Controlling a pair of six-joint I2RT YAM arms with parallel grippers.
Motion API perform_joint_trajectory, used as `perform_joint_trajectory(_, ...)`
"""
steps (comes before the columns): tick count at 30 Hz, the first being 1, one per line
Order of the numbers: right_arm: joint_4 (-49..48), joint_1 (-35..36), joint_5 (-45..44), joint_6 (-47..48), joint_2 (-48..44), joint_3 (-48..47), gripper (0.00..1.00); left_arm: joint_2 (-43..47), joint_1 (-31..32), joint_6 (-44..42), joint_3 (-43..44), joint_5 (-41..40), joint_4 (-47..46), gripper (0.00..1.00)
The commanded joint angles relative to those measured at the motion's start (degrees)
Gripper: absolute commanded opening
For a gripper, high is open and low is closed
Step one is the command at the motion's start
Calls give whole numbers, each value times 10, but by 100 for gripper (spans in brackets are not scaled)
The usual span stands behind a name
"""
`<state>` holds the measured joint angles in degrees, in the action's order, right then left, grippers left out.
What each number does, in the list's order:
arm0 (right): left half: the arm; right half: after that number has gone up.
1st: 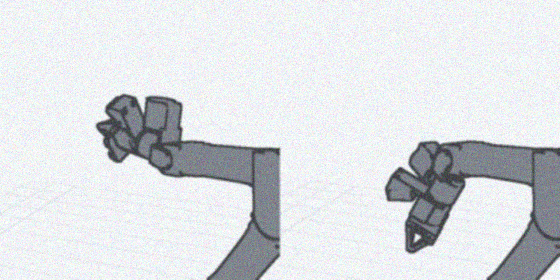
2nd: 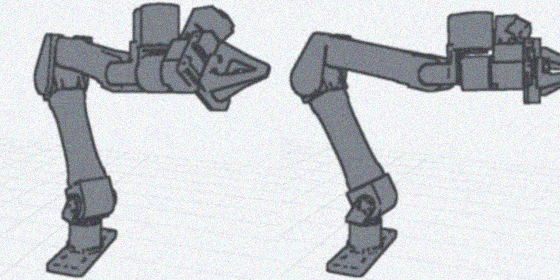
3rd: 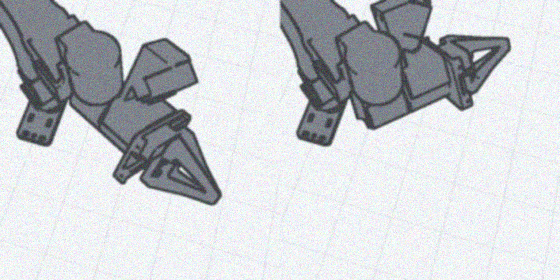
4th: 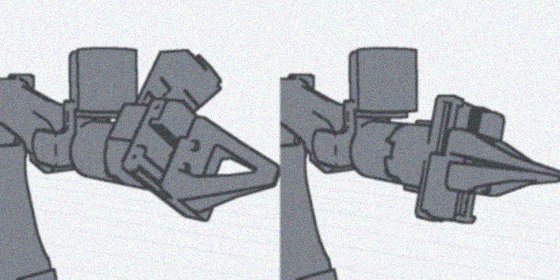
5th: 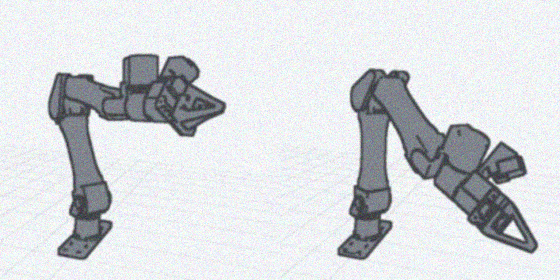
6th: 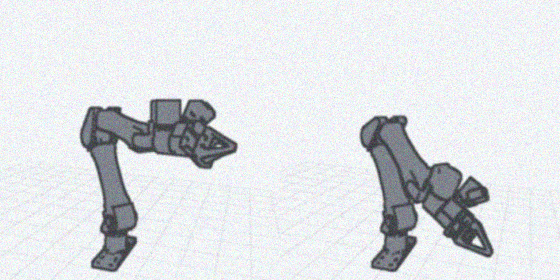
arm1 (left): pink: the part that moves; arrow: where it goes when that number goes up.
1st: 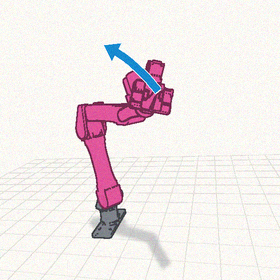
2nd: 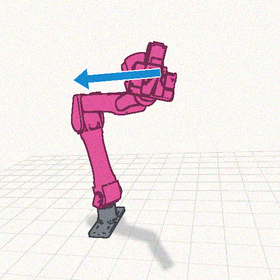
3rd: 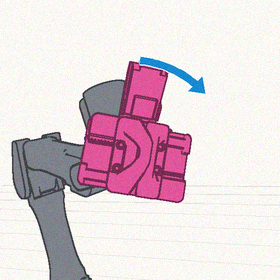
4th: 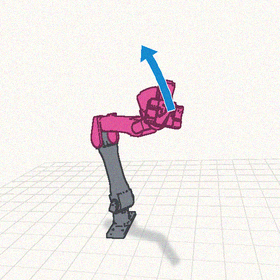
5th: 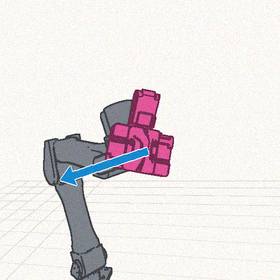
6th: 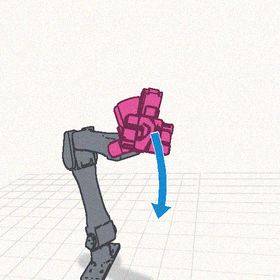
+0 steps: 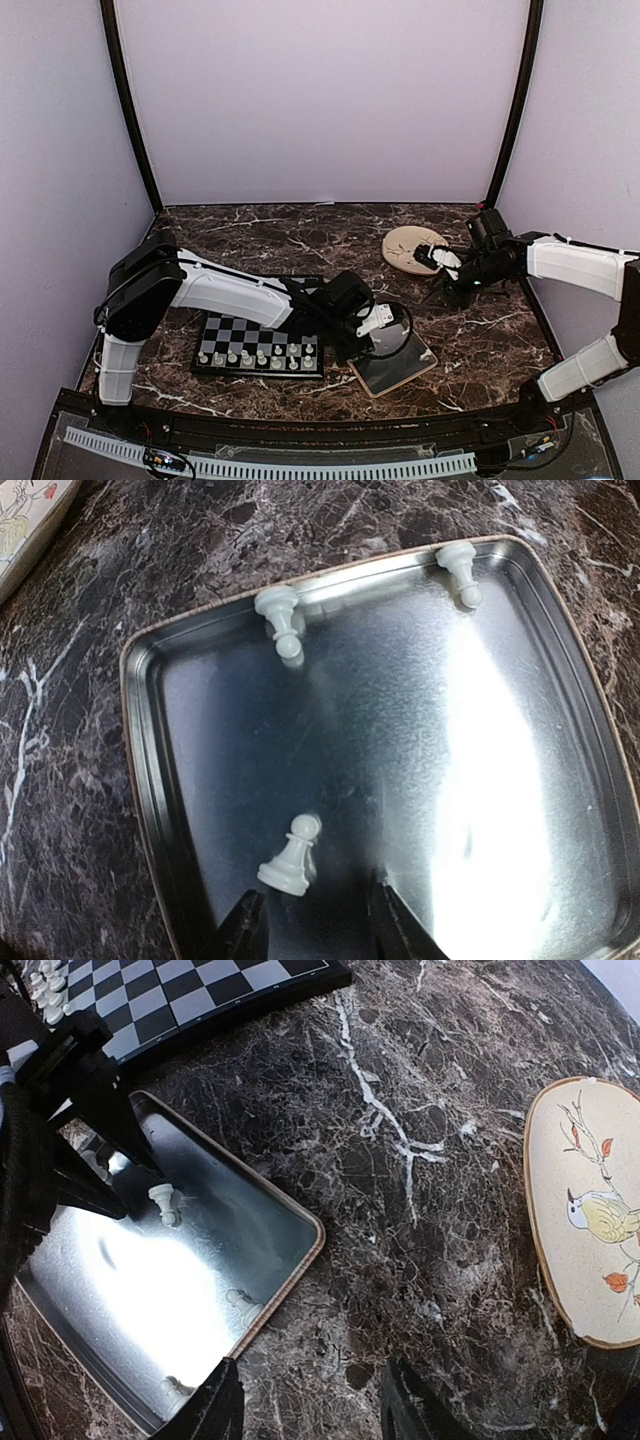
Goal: Set up the chess pieces on the board
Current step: Adjust the pawn in the storage box.
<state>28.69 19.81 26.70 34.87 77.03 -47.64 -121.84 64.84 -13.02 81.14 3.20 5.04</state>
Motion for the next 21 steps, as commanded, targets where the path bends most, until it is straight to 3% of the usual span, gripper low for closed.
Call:
perform_joint_trajectory(1, -10, -2, 16, -2, 10, 1, 48, -18, -1, -43, 39, -10, 34, 38)
perform_joint_trajectory(6, -10, -2, 17, 0, 12, 2, 48, -36, -1, -60, 58, 29, 43, 38)
perform_joint_trajectory(21, -7, -2, 23, 1, 26, -3, 47, -62, -5, -101, 80, 44, 32, 39)
